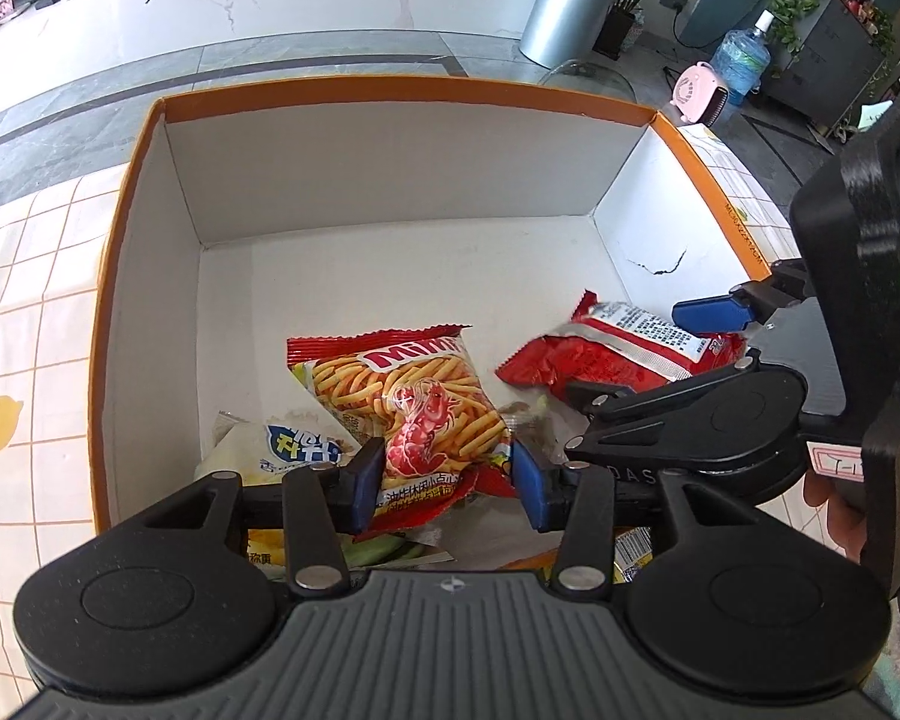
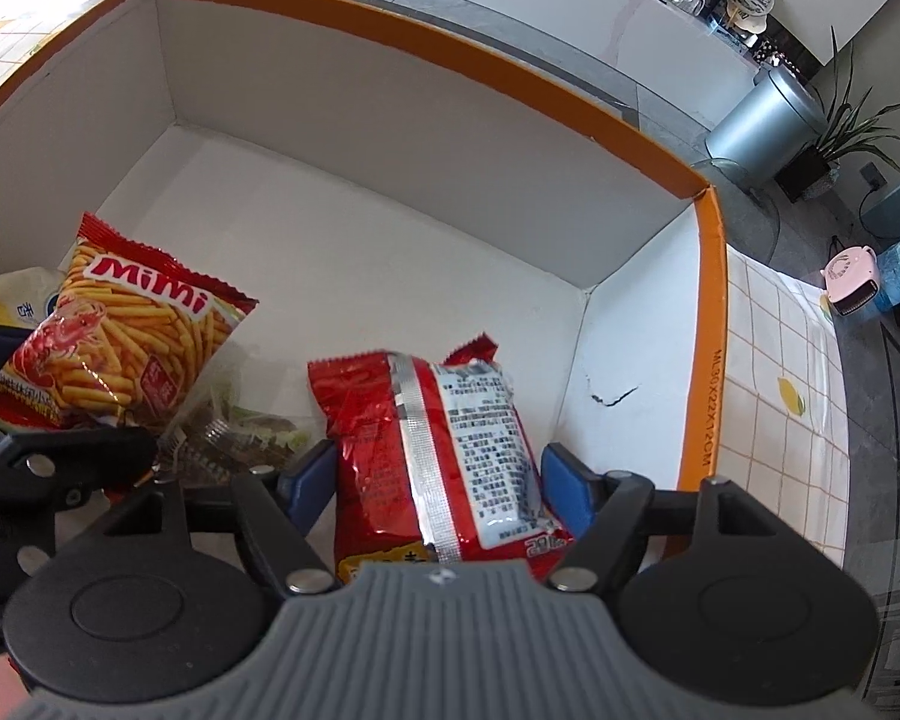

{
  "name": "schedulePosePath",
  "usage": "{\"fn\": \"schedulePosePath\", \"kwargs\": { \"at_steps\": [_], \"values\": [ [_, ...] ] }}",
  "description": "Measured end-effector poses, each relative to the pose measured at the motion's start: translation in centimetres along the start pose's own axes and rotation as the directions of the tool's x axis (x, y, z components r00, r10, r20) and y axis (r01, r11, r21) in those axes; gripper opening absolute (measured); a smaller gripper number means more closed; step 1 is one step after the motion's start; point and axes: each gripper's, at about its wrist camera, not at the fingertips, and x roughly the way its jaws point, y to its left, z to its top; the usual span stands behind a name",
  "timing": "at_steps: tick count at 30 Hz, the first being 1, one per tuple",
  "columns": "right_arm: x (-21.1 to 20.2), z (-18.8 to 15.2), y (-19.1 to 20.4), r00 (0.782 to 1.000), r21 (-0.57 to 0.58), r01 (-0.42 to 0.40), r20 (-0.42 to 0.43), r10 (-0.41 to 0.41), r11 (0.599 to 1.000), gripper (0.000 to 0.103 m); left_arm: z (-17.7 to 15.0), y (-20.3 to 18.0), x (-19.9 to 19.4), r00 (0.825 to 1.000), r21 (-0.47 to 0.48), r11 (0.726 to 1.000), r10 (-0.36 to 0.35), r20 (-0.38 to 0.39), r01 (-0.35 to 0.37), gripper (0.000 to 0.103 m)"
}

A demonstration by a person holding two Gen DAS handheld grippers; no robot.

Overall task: Organize snacks
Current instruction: 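Lower both bags into the box, open both grippers and withdraw, then move both open grippers back toward the snacks in front of the box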

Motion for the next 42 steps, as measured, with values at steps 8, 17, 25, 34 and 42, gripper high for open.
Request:
{"fn": "schedulePosePath", "kwargs": {
  "at_steps": [8, 17, 25, 34, 42],
  "values": [
    [-0.5, 0.3, -0.7, 1.000, 0.034, -0.020, 0.004, 0.020, 0.999, 0.078, -0.3, 0.4, -0.6, 1.000, -0.018, 1.000, 0.008, 0.013, -0.008, 0.070],
    [-2.7, -0.3, -0.3, 0.999, 0.045, 0.006, 0.047, -0.008, 0.999, 0.087, -0.8, 0.0, -2.6, 0.997, -0.012, 0.999, 0.032, 0.068, -0.031, 0.085],
    [-5.6, -1.4, -0.2, 0.994, 0.057, 0.021, 0.104, -0.027, 0.998, 0.091, -2.0, -0.9, -5.4, 0.987, 0.005, 0.999, 0.040, 0.158, -0.042, 0.086],
    [-9.9, -4.0, -0.6, 0.977, 0.114, 0.020, 0.208, -0.043, 0.993, 0.092, -4.0, -2.1, -9.8, 0.954, -0.002, 0.996, 0.087, 0.285, -0.090, 0.086],
    [-14.4, -8.4, -0.6, 0.936, 0.194, -0.050, 0.352, -0.022, 0.980, 0.093, -7.5, -3.0, -13.1, 0.925, -0.020, 0.994, 0.109, 0.363, -0.109, 0.086]
  ]
}}
